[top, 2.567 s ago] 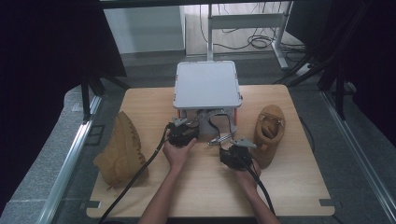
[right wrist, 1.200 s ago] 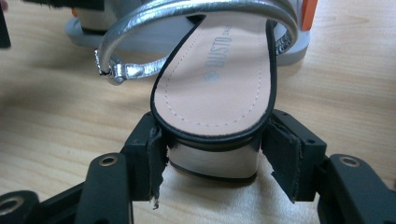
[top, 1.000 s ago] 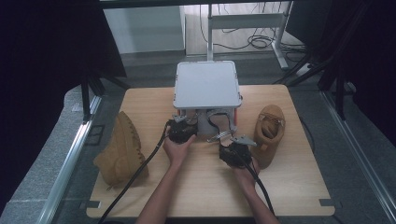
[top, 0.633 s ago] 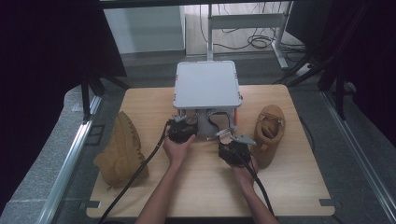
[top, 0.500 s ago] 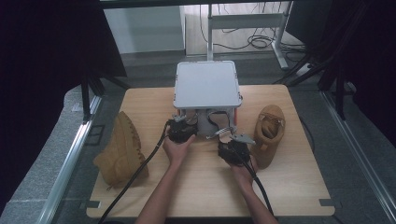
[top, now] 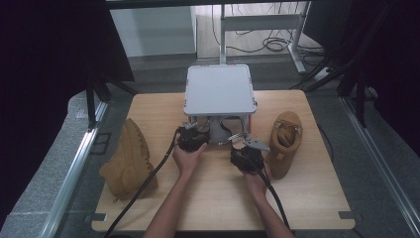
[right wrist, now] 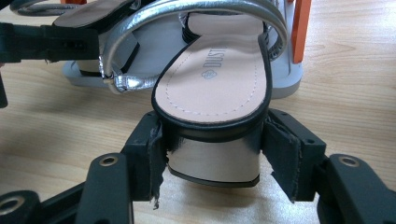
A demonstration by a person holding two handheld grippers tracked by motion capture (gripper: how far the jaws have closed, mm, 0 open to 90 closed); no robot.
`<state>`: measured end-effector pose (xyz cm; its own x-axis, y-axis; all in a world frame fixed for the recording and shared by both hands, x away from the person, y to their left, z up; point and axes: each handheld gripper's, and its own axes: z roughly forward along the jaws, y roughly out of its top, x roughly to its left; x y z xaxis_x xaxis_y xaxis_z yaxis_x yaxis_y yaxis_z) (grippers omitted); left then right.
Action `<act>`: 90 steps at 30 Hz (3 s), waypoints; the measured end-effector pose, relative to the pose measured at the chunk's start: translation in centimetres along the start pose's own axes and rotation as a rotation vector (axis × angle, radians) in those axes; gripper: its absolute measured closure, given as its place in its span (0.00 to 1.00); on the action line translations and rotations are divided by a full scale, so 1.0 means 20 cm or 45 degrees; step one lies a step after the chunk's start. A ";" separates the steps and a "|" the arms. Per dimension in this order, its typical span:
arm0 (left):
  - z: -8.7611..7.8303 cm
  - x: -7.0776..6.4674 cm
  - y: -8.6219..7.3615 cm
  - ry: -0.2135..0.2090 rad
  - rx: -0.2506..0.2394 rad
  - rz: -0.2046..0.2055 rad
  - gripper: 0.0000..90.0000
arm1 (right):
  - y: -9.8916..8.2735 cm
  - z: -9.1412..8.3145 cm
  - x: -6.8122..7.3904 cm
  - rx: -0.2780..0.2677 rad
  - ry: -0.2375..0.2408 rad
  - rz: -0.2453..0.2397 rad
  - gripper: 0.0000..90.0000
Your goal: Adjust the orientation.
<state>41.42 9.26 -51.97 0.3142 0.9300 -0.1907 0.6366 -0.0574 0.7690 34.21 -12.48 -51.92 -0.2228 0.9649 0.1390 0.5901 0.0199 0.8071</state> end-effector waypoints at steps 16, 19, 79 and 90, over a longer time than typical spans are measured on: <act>0.00 0.00 0.00 -0.001 0.002 -0.002 0.51 | 0.05 0.06 0.00 -0.008 -0.026 0.020 0.47; 0.00 0.00 0.00 -0.001 0.002 -0.001 0.51 | 0.06 0.08 0.01 -0.014 -0.034 0.026 0.47; 0.00 0.00 0.00 -0.006 0.003 0.007 0.51 | 0.17 0.30 -0.01 -0.065 0.020 0.029 0.45; 0.00 0.00 0.00 -0.008 0.006 0.009 0.51 | 0.17 0.32 -0.02 -0.068 0.058 -0.002 0.42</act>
<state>41.43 9.33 -51.99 0.3231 0.9272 -0.1895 0.6376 -0.0653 0.7676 41.34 -11.02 -52.84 -0.2591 0.9520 0.1628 0.5481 0.0062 0.8364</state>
